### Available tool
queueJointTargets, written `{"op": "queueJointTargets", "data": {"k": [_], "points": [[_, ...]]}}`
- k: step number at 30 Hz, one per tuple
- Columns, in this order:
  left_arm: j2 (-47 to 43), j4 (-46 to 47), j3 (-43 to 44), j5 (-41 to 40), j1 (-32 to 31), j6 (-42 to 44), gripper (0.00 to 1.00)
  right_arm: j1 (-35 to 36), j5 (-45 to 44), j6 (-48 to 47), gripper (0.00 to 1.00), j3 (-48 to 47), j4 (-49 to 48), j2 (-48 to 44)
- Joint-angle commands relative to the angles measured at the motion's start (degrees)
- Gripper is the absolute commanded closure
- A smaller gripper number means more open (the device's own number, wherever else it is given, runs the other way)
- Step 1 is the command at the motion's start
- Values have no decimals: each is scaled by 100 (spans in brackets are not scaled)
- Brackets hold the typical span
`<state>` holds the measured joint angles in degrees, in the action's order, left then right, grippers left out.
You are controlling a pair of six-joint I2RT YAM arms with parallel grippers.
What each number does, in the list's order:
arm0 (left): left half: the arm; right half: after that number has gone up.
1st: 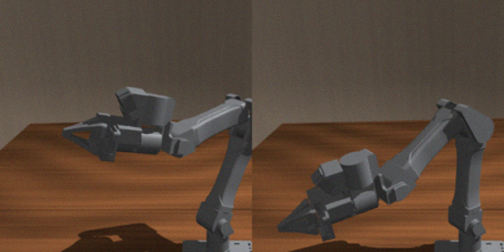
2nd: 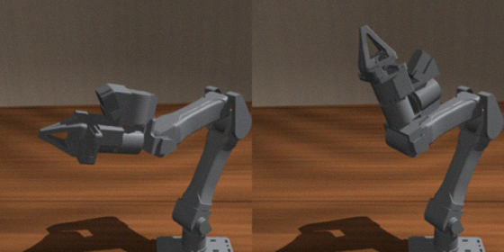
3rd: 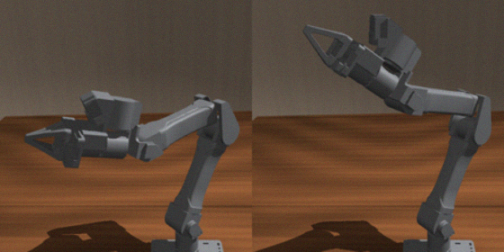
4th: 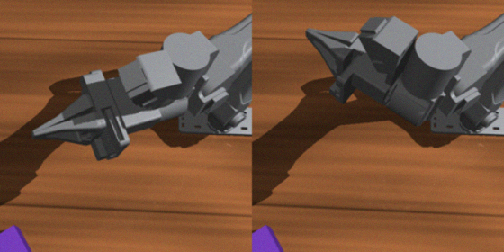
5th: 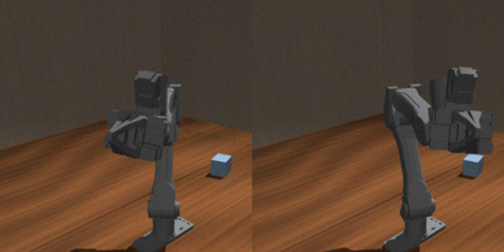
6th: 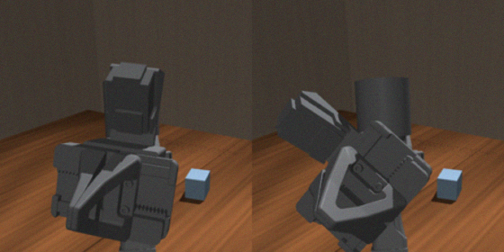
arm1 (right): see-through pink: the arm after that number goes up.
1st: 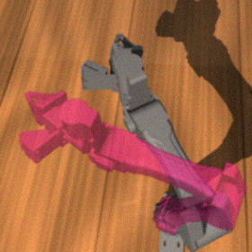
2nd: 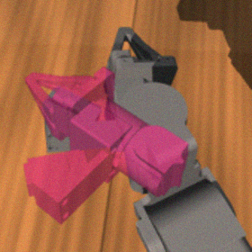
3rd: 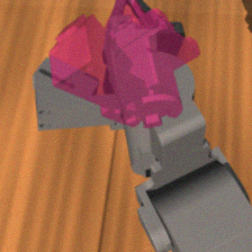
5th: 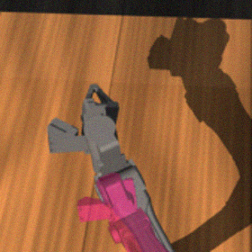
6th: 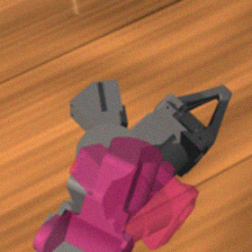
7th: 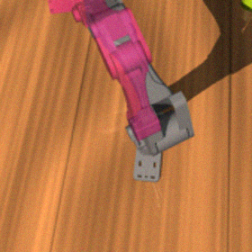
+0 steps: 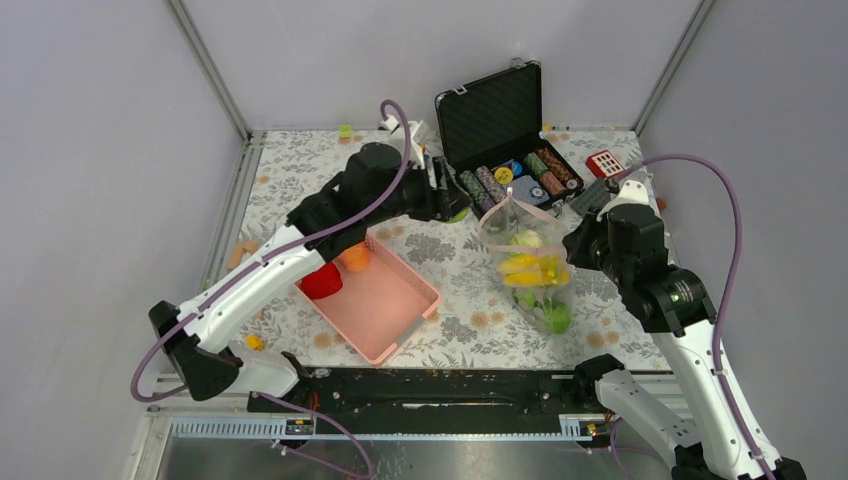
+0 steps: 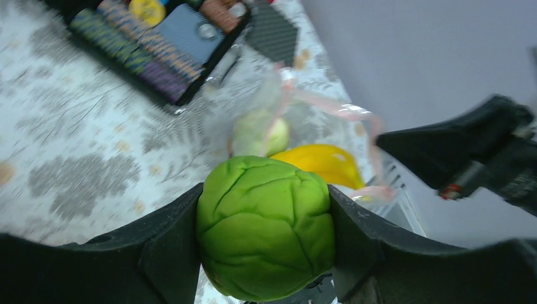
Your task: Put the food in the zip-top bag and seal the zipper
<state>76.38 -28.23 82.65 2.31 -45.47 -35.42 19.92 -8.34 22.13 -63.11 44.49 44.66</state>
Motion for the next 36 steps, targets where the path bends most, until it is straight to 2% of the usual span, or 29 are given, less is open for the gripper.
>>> {"op": "queueJointTargets", "data": {"k": [1, 4, 12, 21, 23, 24, 25, 27, 32, 36], "points": [[414, 829, 656, 554, -349, 475, 75, 3, -1, -10, 99, -2, -110, -28], [675, 1337, 678, 703, -631, 528, 74, 5, -21, -5, 99, 14, -112, -45], [1677, 1891, 1112, 671, -1033, 409, 74, 3, 90, 18, 99, 53, -156, -80], [1989, 1843, 1060, 188, -1193, 284, 73, 3, 150, 19, 98, 71, -150, -80], [1937, 1837, 1006, 78, -1249, 324, 66, 6, 148, 28, 99, 71, -162, -67], [1917, 1824, 985, 69, -1265, 345, 59, 3, 156, 33, 98, 71, -166, -62], [1892, 1821, 978, 91, -1275, 362, 48, 3, 183, 37, 99, 64, -162, -51], [1844, 1802, 978, 158, -1295, 372, 34, 3, 218, 37, 98, 69, -161, -63], [1663, 1750, 981, 369, -1338, 456, 4, 3, 218, 45, 98, 54, -162, -69], [1437, 1607, 1013, 492, -1354, 553, 1, 5, 163, 39, 98, 45, -163, -72]]}}
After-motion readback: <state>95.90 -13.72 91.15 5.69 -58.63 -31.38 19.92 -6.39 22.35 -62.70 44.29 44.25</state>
